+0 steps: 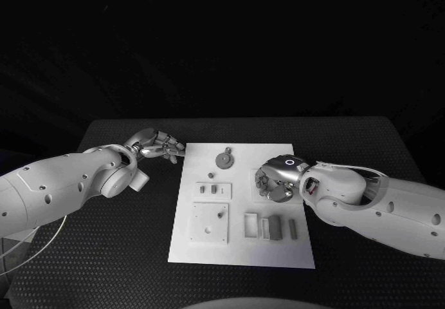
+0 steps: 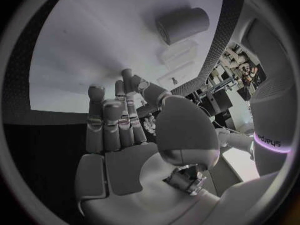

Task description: Assemble the parts on the task board

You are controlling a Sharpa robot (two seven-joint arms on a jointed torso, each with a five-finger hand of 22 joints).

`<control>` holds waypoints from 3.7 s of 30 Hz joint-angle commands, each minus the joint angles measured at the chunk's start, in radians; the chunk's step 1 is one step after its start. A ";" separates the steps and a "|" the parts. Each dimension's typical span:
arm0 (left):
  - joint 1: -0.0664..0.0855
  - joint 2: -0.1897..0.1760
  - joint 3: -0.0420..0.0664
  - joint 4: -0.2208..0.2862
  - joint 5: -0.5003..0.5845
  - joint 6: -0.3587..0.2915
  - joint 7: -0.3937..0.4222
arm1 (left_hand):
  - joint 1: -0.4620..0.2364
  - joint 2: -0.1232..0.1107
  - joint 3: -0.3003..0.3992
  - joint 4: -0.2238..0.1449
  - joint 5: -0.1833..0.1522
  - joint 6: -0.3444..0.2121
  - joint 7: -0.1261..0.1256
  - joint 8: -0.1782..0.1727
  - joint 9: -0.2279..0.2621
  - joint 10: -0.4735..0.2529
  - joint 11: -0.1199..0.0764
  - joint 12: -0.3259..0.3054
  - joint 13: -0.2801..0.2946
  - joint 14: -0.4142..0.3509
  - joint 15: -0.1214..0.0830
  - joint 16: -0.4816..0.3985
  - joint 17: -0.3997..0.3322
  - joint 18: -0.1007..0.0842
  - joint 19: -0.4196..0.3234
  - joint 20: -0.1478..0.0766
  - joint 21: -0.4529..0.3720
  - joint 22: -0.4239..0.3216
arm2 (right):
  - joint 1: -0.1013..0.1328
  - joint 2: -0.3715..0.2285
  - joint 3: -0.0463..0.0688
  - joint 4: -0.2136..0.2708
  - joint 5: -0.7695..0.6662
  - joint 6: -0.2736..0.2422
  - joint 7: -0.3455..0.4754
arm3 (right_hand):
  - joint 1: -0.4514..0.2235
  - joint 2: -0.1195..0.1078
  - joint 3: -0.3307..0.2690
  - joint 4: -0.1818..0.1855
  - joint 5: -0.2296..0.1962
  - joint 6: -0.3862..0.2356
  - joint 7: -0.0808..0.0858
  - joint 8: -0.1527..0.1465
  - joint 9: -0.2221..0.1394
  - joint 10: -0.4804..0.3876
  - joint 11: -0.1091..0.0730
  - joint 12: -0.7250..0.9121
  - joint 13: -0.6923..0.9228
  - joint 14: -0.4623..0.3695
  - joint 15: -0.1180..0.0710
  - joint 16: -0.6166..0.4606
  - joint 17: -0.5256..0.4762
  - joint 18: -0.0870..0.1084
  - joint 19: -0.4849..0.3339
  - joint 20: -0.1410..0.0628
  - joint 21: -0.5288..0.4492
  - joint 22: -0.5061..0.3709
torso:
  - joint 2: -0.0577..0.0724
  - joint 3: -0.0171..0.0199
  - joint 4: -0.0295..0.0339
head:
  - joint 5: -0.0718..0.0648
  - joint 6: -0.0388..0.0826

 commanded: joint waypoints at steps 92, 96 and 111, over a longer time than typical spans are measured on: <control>0.001 0.019 0.001 -0.004 0.005 0.017 0.006 | -0.009 0.003 -0.002 0.006 -0.003 -0.005 0.007 -0.008 -0.003 -0.005 0.003 0.004 -0.005 0.002 0.005 -0.014 0.012 -0.002 -0.009 0.000 0.003 -0.004 | -0.137 0.267 -0.006 0.009 -0.114 -0.033 0.045 | -0.010 0.008 0.027 -0.008 0.007 0.032 -0.009 0.012 0.008 0.064 -0.028 0.000 0.036 0.012 -0.025 0.008 0.001 0.048 0.031 -0.019 0.015 0.019 | 0.000 -0.0008 0.0007 | 0.078 -0.013; 0.001 0.017 0.001 -0.004 0.005 0.017 0.005 | -0.009 0.003 -0.002 0.006 -0.003 -0.005 0.007 -0.008 -0.003 -0.005 0.003 0.004 -0.005 0.002 0.005 -0.014 0.012 -0.002 -0.009 0.000 0.003 -0.004 | -0.137 0.267 -0.006 0.005 -0.114 -0.022 0.046 | -0.010 0.008 0.028 -0.008 0.007 0.032 -0.009 0.012 0.008 0.064 -0.028 0.000 0.036 0.012 -0.025 0.009 0.001 0.048 0.031 -0.019 0.015 0.019 | 0.000 -0.0013 0.0001 | 0.078 -0.014; 0.001 0.015 0.001 -0.002 0.004 0.021 0.002 | -0.009 0.003 -0.002 0.005 -0.003 -0.004 0.007 -0.008 -0.003 -0.005 0.003 0.004 -0.005 0.002 0.005 -0.016 0.014 -0.002 -0.010 0.000 0.003 -0.005 | -0.137 0.260 -0.008 -0.005 -0.129 -0.024 0.036 | -0.011 0.008 0.028 -0.008 0.007 0.032 -0.009 0.012 0.008 0.064 -0.028 -0.001 0.037 0.012 -0.025 0.009 0.001 0.048 0.030 -0.019 0.016 0.020 | 0.000 -0.0015 0.0006 | 0.075 -0.011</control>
